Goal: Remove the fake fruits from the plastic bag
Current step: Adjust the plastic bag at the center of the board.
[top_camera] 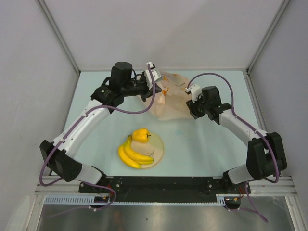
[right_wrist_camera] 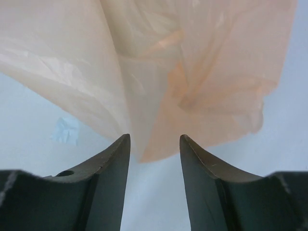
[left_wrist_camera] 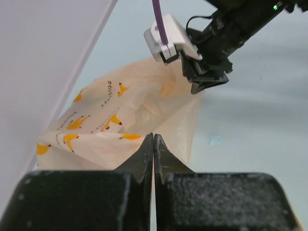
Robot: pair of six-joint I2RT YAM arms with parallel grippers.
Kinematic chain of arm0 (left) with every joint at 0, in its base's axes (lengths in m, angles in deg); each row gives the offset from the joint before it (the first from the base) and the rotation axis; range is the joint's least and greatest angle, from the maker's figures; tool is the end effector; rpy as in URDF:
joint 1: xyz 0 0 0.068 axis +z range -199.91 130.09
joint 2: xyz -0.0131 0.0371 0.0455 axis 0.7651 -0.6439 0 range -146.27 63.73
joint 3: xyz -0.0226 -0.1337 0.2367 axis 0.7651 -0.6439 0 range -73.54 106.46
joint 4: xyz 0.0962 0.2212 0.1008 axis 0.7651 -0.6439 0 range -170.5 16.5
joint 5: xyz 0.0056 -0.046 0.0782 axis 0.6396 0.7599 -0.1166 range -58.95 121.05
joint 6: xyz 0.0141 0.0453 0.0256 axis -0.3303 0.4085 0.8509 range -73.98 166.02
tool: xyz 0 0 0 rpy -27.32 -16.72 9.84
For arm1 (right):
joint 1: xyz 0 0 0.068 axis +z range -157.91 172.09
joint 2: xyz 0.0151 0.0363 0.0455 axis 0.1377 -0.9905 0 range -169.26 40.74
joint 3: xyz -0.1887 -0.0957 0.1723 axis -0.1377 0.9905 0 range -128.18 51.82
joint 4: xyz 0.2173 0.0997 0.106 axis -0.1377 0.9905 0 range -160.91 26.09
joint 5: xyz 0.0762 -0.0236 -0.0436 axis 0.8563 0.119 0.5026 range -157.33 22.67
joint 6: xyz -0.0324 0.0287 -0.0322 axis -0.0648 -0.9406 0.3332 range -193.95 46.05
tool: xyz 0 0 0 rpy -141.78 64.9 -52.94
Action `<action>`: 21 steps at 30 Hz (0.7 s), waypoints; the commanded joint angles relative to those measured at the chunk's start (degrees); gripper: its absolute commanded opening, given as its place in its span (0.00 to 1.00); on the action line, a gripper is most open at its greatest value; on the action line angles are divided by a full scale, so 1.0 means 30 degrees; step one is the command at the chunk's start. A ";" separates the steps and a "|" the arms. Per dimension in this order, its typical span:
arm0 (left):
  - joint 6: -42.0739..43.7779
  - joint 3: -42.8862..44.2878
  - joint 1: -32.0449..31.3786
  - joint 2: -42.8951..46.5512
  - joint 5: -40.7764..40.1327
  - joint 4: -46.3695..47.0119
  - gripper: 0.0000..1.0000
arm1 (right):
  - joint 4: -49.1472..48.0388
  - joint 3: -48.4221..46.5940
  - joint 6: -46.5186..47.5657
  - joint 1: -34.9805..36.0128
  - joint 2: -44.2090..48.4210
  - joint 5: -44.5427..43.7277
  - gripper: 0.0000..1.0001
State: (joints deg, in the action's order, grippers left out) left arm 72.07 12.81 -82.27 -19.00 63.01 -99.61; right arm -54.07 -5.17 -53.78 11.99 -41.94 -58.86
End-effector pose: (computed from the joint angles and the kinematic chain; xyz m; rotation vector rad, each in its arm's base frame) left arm 0.2632 -0.1890 0.4108 1.2545 1.4935 -0.6183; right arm 0.2931 0.1118 0.2494 -0.8612 2.1425 0.1684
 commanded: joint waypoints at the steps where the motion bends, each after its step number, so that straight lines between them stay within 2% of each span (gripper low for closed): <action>1: 0.0285 0.0254 0.0121 -0.0223 0.0274 0.0263 0.00 | -0.3001 -0.1215 0.0925 0.0425 -0.1673 0.2739 0.51; 4: -0.0418 0.0046 0.0240 -0.0193 -0.0663 0.0588 0.00 | -0.4118 -0.2969 0.0518 0.0661 -0.4070 0.3036 0.51; 5: -0.0390 0.0191 0.0240 -0.0281 -0.0752 0.0326 0.11 | -0.3945 -0.3555 0.0138 0.0603 -0.4605 0.3007 0.51; 8: -0.0683 -0.0040 0.0269 -0.0515 -0.1426 -0.0378 0.77 | -0.3505 -0.5258 -0.1414 0.0165 -0.6102 0.3036 0.50; 9: -0.0683 -0.0216 0.0240 -0.0661 -0.1427 -0.0524 0.83 | -0.3504 -0.5463 -0.2027 0.0047 -0.6365 0.3152 0.51; 11: -0.0712 -0.0423 0.0240 -0.1333 -0.1427 -0.0876 0.90 | -0.3534 -0.5728 -0.2355 -0.0100 -0.6746 0.3270 0.51; 13: -0.0713 -0.0306 0.0181 -0.2413 -0.1049 -0.1462 0.91 | -0.3475 -0.5817 -0.2765 -0.0129 -0.6836 0.3299 0.52; 16: -0.0770 -0.0393 -0.0257 -0.3587 -0.0929 -0.1902 1.00 | -0.3504 -0.5846 -0.3409 -0.0130 -0.6924 0.3475 0.53; 18: -0.1150 -0.0568 -0.0724 -0.3971 -0.1074 -0.1380 1.00 | -0.3621 -0.5846 -0.3673 -0.0100 -0.6983 0.3651 0.53; 19: -0.1268 -0.0859 -0.0930 -0.4089 -0.1307 -0.1056 1.00 | -0.3766 -0.5846 -0.3964 -0.0129 -0.7012 0.3680 0.53; 21: -0.1764 -0.1125 -0.1717 -0.4673 -0.4051 -0.0354 1.00 | -0.3943 -0.5875 -0.4200 -0.0100 -0.7100 0.3710 0.53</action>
State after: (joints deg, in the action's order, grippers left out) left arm 69.49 10.75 -83.56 -31.77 58.49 -103.02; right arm -62.96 -20.23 -62.94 11.49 -62.33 -49.24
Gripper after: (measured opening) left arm 0.996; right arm 0.530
